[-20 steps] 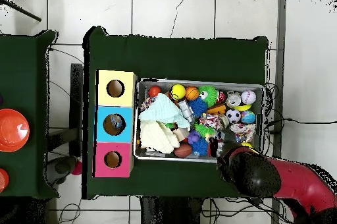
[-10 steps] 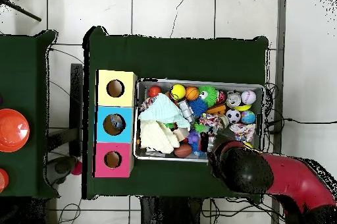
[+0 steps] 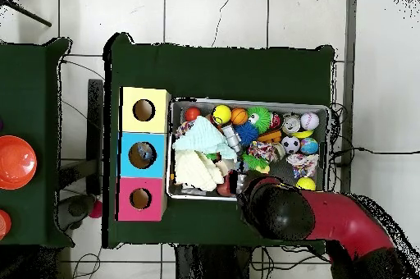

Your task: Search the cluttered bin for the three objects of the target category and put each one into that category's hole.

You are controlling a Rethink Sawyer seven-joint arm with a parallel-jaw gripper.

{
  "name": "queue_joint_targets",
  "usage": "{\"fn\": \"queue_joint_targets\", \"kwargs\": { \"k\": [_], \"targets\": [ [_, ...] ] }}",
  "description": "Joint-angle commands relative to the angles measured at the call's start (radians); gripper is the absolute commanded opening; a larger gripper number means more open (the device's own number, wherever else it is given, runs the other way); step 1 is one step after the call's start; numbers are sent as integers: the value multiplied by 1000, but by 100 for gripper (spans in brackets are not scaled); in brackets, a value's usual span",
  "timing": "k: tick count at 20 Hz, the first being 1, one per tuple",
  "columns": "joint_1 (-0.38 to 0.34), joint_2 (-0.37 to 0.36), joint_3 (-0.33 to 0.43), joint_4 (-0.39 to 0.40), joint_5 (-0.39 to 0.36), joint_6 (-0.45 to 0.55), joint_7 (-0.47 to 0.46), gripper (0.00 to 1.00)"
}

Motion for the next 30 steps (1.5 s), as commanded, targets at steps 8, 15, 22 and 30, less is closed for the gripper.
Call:
{"fn": "queue_joint_targets", "kwargs": {
  "k": [8,15,22,30],
  "targets": [
    [164,34,-78,79,42,-101,209,0],
    [275,52,-150,79,63,-166,250,0],
    [369,42,-213,79,107,-193,273,0],
    [447,72,-278,64,135,-238,259,0]
  ]
}}
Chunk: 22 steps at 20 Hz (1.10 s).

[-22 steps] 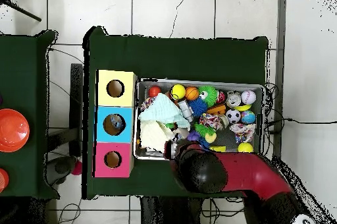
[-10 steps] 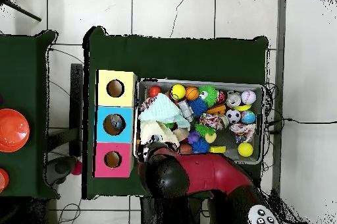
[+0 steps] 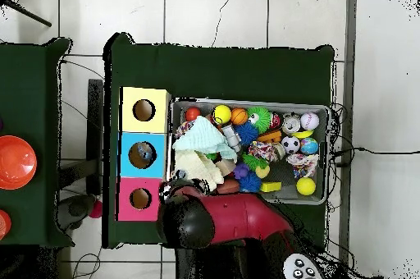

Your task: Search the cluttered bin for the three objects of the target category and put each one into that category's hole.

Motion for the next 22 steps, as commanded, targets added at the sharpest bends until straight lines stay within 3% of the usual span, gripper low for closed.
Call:
{"fn": "queue_joint_targets", "kwargs": {
  "k": [1,15,22],
  "targets": [
    [38,38,-99,8,68,-65,259,0],
    [179,-18,-182,2,201,-19,289,0],
    [261,14,-235,-17,255,-44,296,0]
  ]
}}
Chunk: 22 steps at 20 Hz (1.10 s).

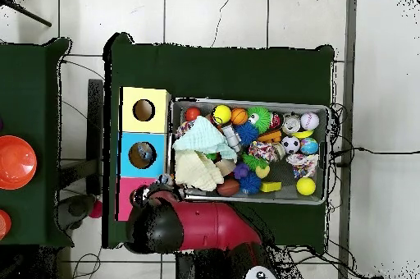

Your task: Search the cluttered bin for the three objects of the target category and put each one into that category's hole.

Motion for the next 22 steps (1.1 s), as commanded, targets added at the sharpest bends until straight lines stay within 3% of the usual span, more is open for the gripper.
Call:
{"fn": "queue_joint_targets", "kwargs": {
  "k": [1,14,22],
  "targets": [
    [56,28,-78,-20,84,-29,288,0],
    [157,61,-159,-45,148,-60,273,0],
    [209,97,-182,-55,191,-154,280,0]
  ]
}}
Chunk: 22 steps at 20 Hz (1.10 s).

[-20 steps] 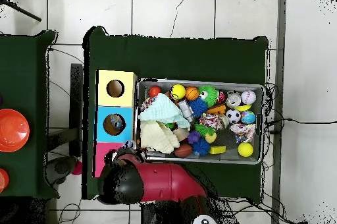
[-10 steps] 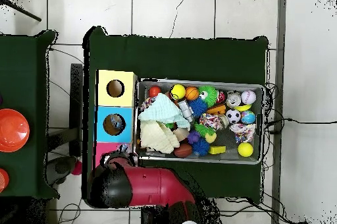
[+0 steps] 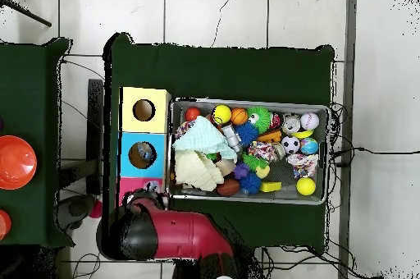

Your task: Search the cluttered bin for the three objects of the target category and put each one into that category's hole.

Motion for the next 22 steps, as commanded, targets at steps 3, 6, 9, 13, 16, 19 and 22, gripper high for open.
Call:
{"fn": "queue_joint_targets", "kwargs": {
  "k": [3,6,9,13,16,19,22],
  "targets": [
    [23,77,-34,-51,81,-150,277,0],
    [21,73,-33,-43,95,-158,266,0],
    [25,70,-34,-42,106,-159,258,0],
    [25,52,-31,-39,121,-147,249,0],
    [33,35,-42,-47,133,-111,243,0],
    [43,22,-55,-59,140,-73,234,0],
    [55,9,-69,-70,145,-44,231,0]
  ]
}}
